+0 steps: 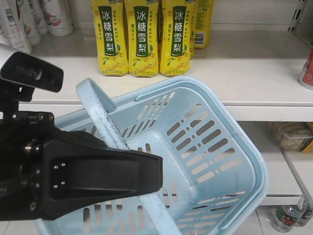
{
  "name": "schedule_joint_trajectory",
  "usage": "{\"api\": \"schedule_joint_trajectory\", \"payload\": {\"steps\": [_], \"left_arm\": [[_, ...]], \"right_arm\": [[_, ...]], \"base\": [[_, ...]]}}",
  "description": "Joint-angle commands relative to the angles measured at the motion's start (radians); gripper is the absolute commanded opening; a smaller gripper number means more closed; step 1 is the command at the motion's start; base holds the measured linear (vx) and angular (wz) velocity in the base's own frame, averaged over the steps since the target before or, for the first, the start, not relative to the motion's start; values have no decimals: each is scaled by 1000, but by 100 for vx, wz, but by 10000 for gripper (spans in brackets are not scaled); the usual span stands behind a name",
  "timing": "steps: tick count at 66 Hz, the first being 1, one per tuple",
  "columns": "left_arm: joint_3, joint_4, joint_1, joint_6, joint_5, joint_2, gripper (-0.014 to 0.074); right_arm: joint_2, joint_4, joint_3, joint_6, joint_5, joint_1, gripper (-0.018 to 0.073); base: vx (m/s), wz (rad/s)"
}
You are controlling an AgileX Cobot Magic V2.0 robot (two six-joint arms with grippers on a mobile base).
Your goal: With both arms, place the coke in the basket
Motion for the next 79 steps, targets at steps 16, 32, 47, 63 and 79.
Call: {"api": "schedule_joint_trajectory", "payload": {"steps": [16, 32, 47, 63, 79], "left_arm": [[-33, -90, -4, 5, -15, -15, -6], [-33, -90, -4, 5, -15, -15, -6], [-33, -90, -4, 5, -15, -15, -6], [-33, -90, -4, 5, -15, -15, -6], [-33, -90, -4, 5, -15, -15, -6]], "right_arm": [[231, -541, -460, -75, 258, 130, 230], [391, -724, -498, -69, 85, 133, 590], [595, -750, -622, -65, 94, 129, 607], [814, -796, -815, -58, 205, 129, 578], [952, -802, -940, -35, 275, 120, 578]], "base": [[0, 0], [0, 0], [0, 0], [0, 0], [0, 0]]}}
